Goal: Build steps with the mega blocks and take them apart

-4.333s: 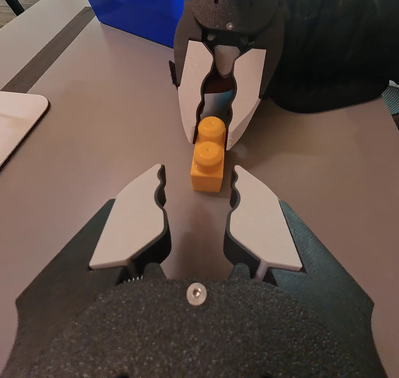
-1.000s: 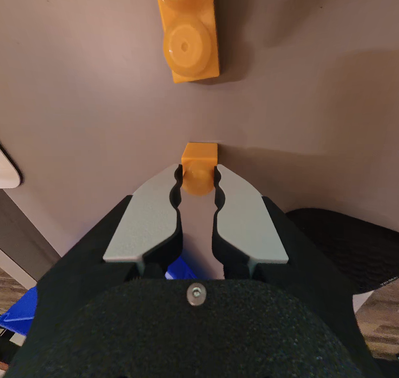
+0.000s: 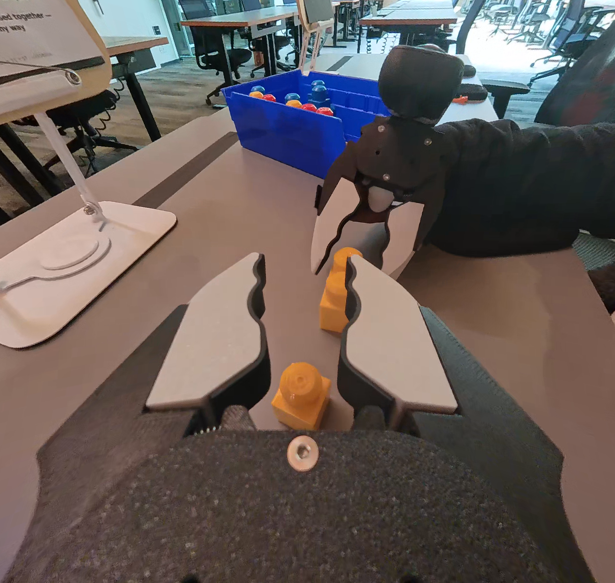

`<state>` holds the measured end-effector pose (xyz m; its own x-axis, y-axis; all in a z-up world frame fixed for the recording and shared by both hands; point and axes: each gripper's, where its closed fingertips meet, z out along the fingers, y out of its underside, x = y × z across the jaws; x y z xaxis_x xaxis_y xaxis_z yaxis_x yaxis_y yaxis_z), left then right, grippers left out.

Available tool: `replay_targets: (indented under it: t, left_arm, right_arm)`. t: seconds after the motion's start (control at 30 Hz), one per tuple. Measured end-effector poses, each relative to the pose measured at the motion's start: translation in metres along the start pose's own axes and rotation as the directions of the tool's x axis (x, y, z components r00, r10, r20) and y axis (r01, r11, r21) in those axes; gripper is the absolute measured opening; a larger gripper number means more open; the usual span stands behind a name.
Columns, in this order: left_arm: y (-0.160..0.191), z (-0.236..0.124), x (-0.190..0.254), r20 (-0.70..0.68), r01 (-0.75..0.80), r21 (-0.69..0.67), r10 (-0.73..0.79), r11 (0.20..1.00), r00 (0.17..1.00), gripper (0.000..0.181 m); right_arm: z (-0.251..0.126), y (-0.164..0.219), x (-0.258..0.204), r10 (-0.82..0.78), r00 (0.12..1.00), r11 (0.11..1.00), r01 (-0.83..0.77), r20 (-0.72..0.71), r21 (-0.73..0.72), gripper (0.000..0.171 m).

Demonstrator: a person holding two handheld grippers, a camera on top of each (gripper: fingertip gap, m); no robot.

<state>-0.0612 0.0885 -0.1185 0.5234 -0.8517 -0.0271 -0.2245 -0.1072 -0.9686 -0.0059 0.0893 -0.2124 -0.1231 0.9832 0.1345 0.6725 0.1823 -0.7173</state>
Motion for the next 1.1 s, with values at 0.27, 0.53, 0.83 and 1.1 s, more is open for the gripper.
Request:
replay_targets:
  t: [0.27, 0.53, 0.83, 1.1]
  left_arm:
    - [-0.002, -0.002, 0.004, -0.026, 0.007, 0.042, -0.006, 0.999, 1.0, 0.045]
    - [-0.036, -0.001, 0.018, -0.056, 0.096, 0.234, -0.085, 0.967, 0.995, 0.044]
    - [-0.063, -0.002, 0.031, -0.112, 0.181, 0.376, -0.149, 0.909, 0.982, 0.043]
    - [-0.066, 0.001, 0.035, -0.127, 0.196, 0.388, -0.159, 0.9, 0.979, 0.046]
  right_arm:
    - [-0.028, -0.046, 0.017, 0.126, 0.992, 0.928, -0.118, 0.001, 0.354, 0.036]
    - [-0.109, -0.103, 0.032, 0.242, 0.943, 0.47, -0.319, 0.227, 0.823, 0.036]
    - [-0.101, -0.12, 0.016, 0.219, 0.912, 0.369, -0.405, 0.346, 0.837, 0.036]
    - [-0.082, -0.127, 0.003, 0.205, 0.913, 0.41, -0.407, 0.352, 0.816, 0.037]
